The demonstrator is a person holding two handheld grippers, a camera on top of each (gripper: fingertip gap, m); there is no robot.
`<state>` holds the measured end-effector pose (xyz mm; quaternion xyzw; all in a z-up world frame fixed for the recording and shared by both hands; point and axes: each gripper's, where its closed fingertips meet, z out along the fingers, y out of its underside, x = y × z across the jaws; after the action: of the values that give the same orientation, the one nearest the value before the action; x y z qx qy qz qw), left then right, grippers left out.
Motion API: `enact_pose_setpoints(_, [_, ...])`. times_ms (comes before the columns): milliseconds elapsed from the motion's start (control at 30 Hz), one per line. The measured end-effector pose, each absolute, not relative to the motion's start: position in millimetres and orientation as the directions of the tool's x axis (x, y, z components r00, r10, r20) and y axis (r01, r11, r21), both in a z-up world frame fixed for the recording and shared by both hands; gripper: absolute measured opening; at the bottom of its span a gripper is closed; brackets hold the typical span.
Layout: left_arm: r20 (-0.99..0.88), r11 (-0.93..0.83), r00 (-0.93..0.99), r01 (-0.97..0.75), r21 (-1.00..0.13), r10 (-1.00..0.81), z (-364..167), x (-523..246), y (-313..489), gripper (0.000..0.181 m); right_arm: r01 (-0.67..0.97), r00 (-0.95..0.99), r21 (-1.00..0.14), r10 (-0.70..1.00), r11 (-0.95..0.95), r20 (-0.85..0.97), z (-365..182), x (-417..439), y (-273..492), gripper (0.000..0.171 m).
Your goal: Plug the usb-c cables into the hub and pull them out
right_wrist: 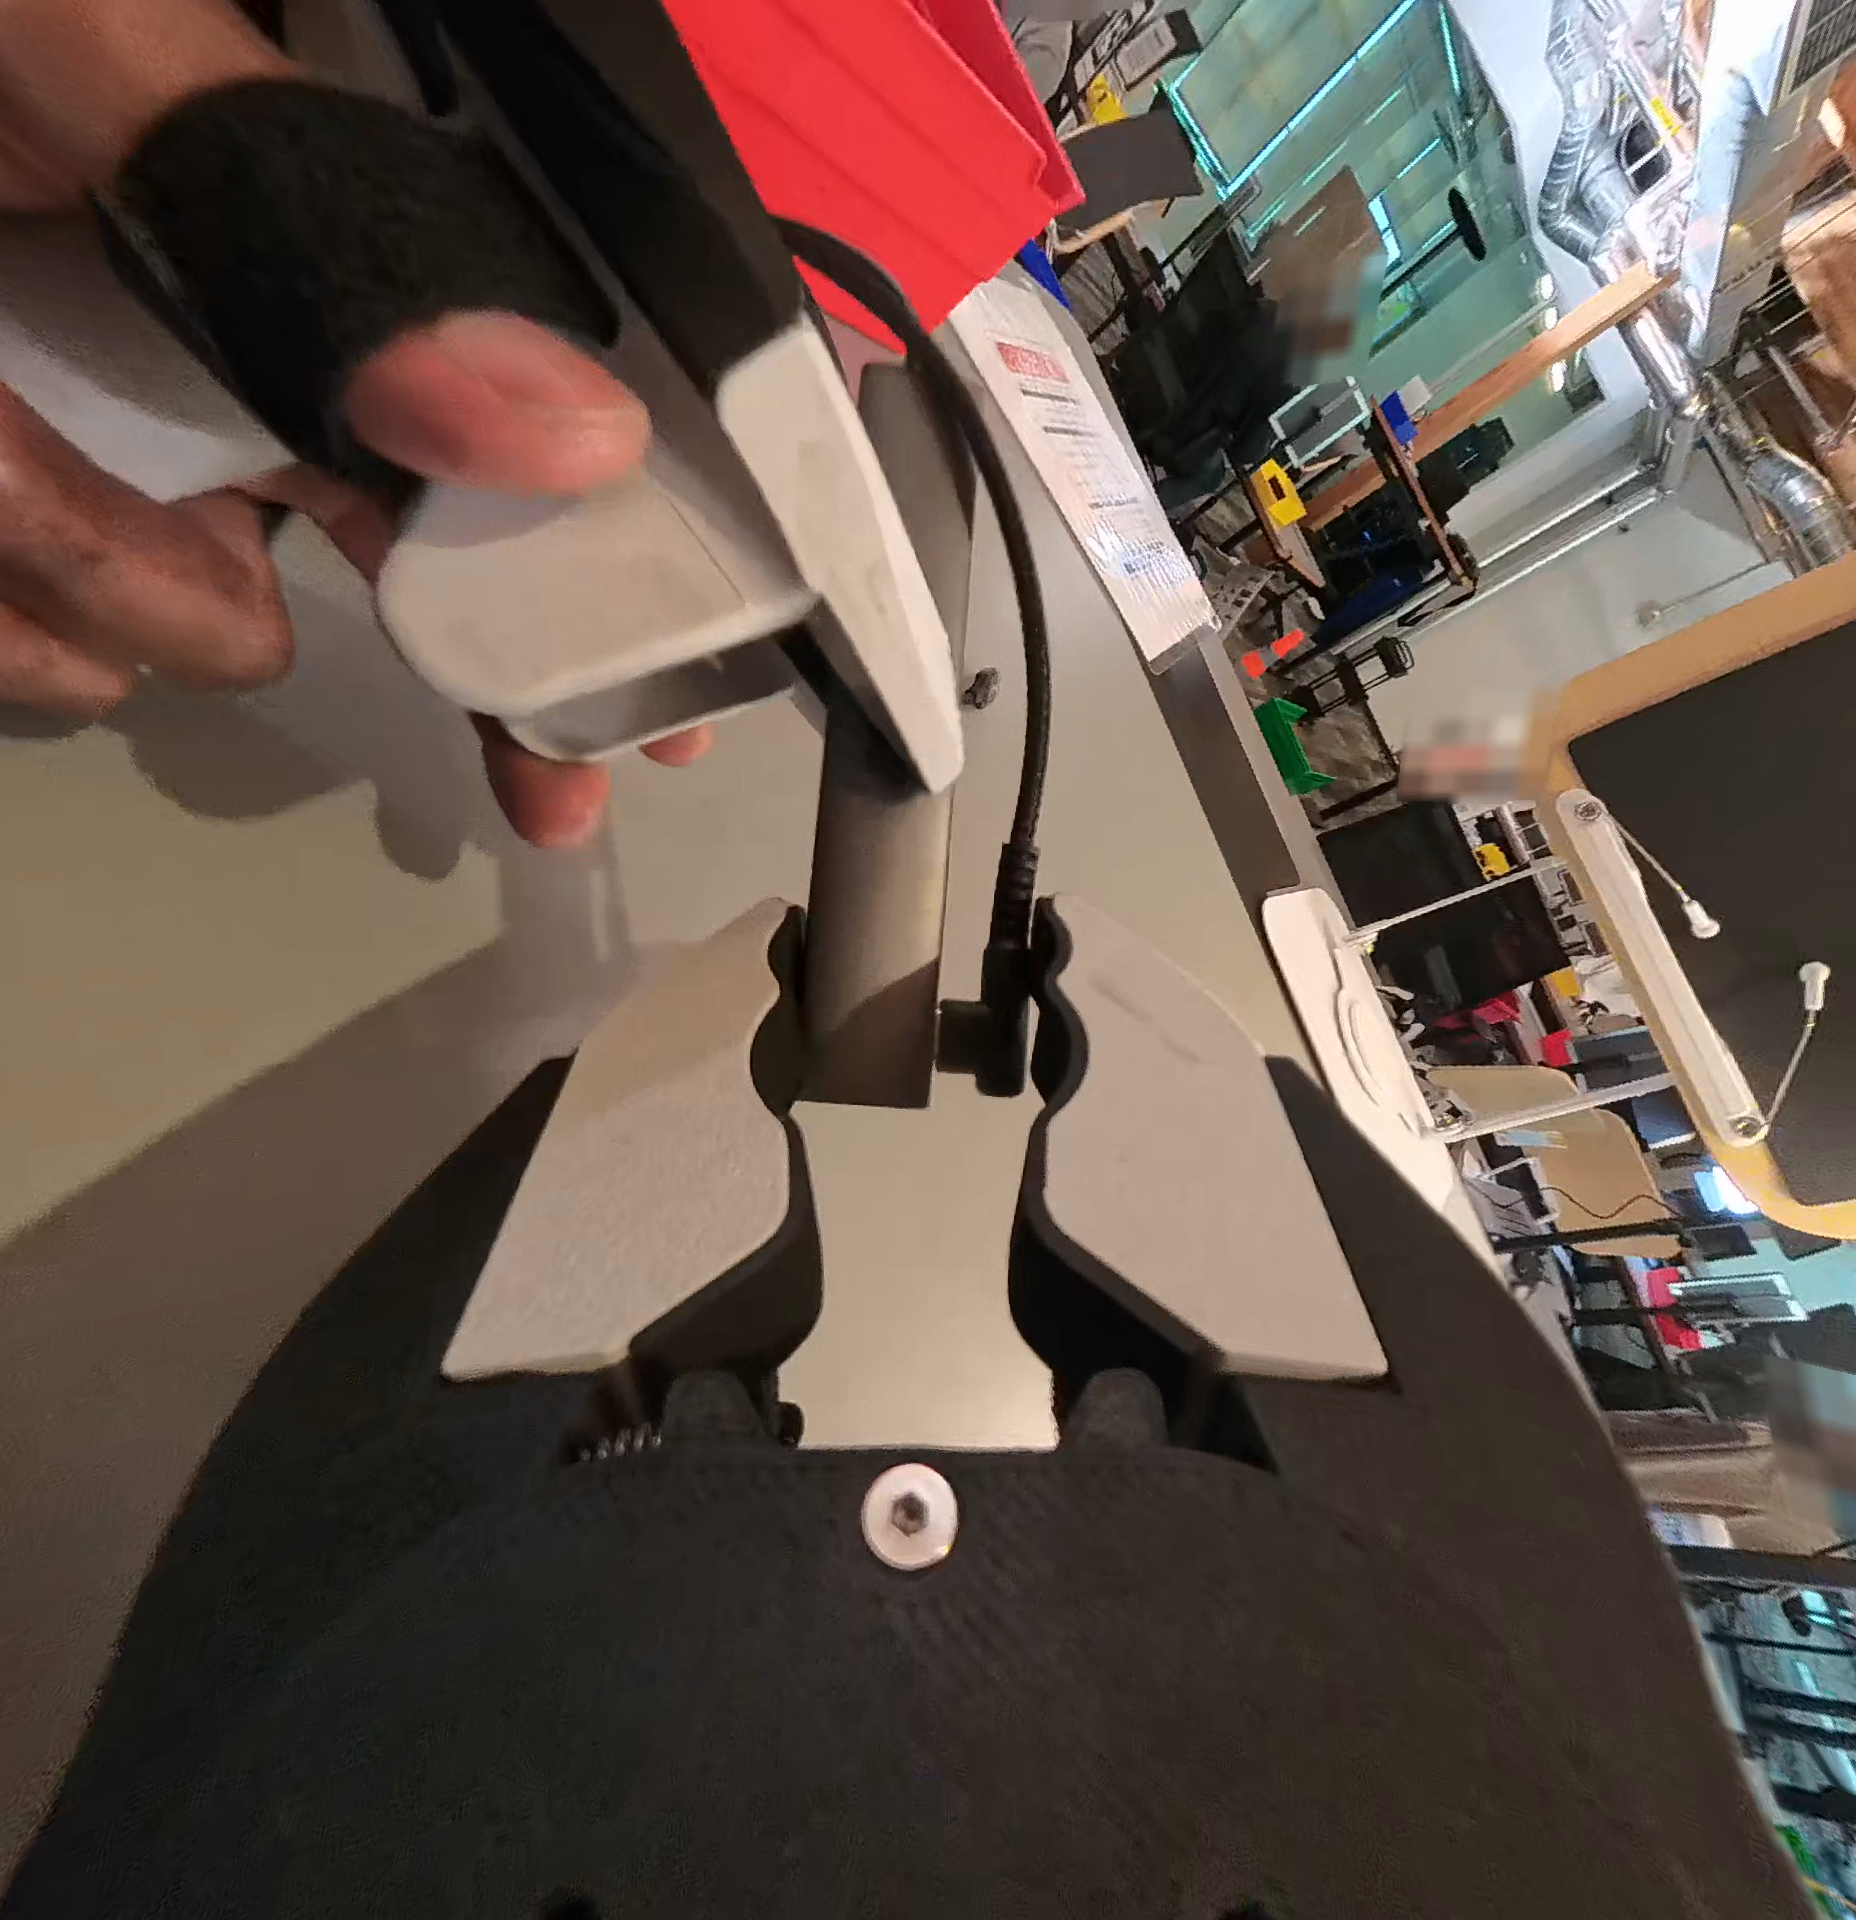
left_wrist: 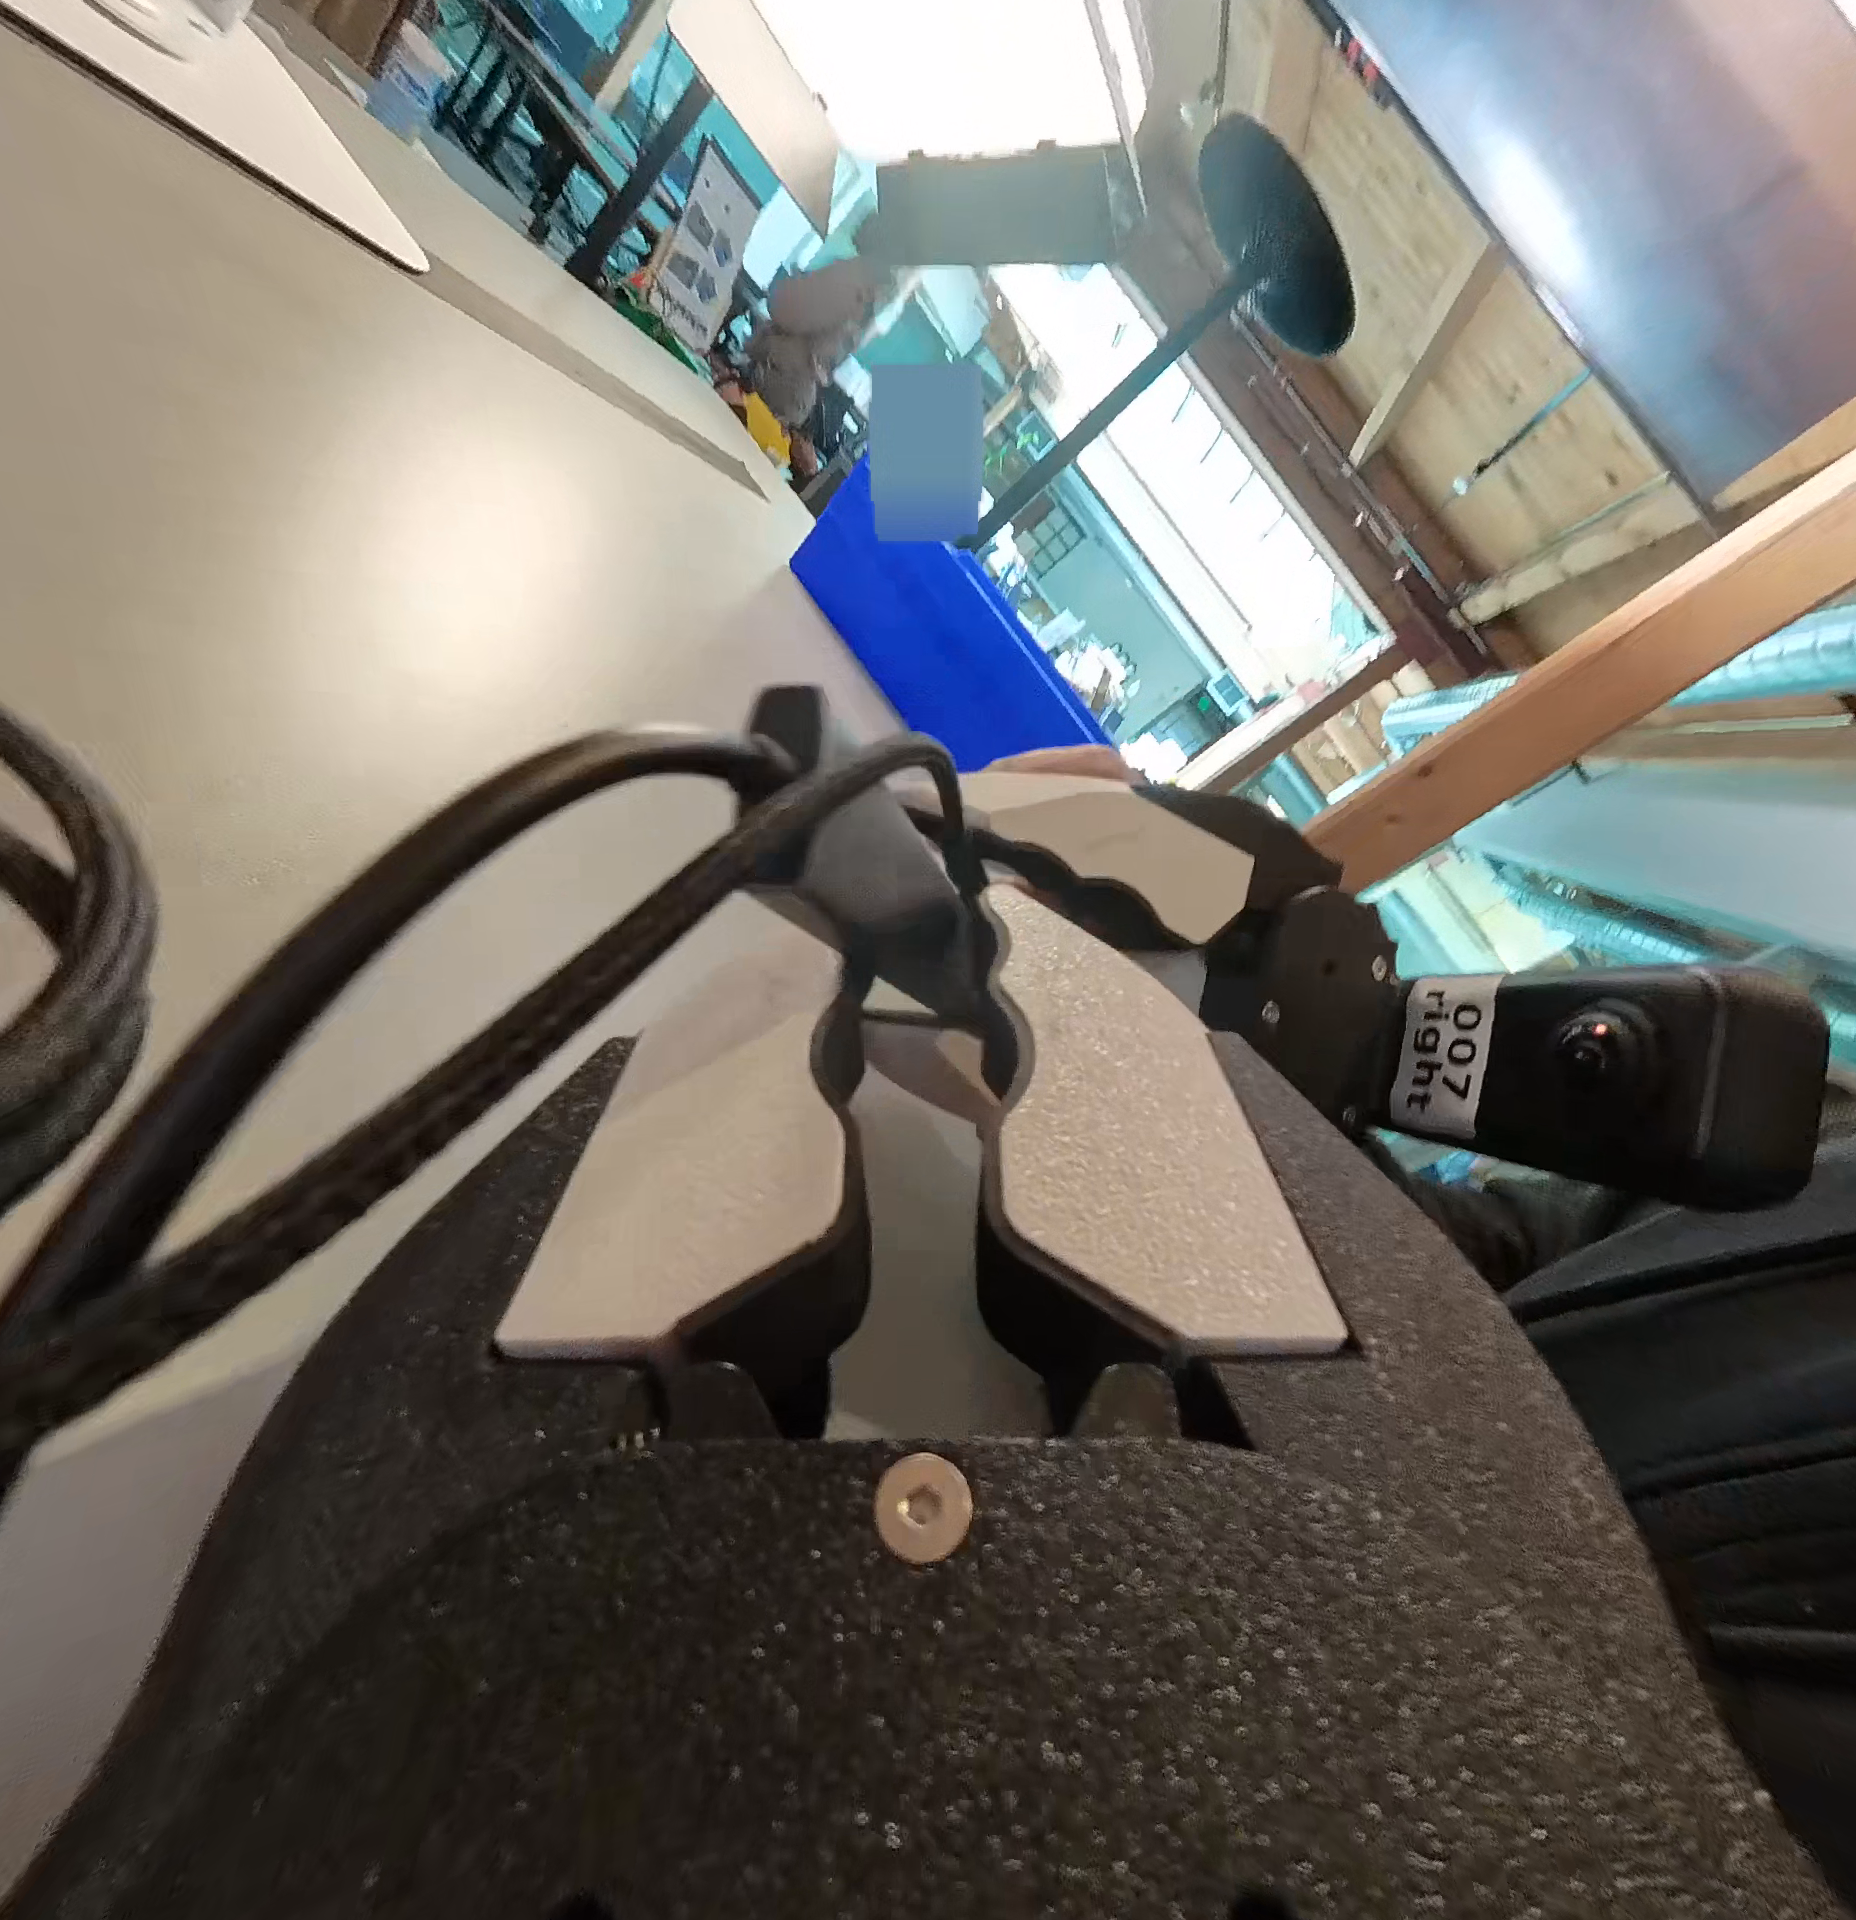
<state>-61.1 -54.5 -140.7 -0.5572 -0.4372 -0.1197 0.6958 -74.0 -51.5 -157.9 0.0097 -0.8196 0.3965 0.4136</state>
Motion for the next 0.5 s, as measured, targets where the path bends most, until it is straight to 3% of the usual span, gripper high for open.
enact_pose_setpoints(100, [0.679, 0.25, 0.649, 0.633, -0.732, 0.344, -143, -52, -54, 0.034, -0.364, -0.62, -0.597, 0.292, 0.715, 0.728, -154, -81, -43, 0.041])
enact_pose_setpoints(267, [0.592, 0.228, 0.767, 0.547, -0.805, 0.249, -126, -29, -64, 0.03, -0.372, -0.521, -0.537, 0.308, 0.757, 0.796, -132, -106, -11, 0.041])
enact_pose_setpoints(500, [0.579, 0.231, 0.755, 0.531, -0.815, 0.309, -138, -37, -84, 0.026, -0.397, -0.333, -0.441, 0.321, 0.805, 0.886, -80, -135, 38, 0.041])
